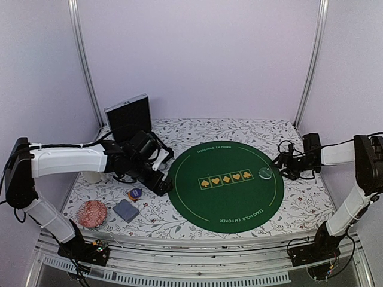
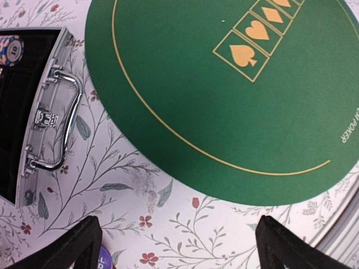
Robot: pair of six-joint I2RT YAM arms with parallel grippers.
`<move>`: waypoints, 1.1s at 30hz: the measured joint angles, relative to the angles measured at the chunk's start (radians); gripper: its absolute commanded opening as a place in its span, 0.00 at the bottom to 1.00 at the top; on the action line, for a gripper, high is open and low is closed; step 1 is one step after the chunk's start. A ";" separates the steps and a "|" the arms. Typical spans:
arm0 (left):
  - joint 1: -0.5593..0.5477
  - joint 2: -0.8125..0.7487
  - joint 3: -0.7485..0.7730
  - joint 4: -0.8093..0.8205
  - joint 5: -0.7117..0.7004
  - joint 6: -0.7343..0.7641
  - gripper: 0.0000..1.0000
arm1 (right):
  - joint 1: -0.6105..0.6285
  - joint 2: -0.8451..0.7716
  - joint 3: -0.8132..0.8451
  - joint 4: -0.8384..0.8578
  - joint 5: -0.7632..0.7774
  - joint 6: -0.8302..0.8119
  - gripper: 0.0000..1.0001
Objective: Distribute texas hold em gaming equipment
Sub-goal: Place the dealer button in the dealer area.
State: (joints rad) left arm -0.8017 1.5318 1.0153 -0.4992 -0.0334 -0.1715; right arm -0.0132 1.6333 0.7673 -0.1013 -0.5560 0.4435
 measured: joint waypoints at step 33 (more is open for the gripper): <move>0.283 0.013 -0.214 0.045 0.000 -0.120 0.67 | 0.241 -0.213 0.143 -0.339 0.310 -0.093 0.99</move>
State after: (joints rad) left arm -0.5186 1.5448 0.8017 -0.4541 -0.0338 -0.2916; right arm 0.2279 1.4200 0.9108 -0.4400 -0.2462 0.3500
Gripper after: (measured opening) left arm 0.725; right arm 0.989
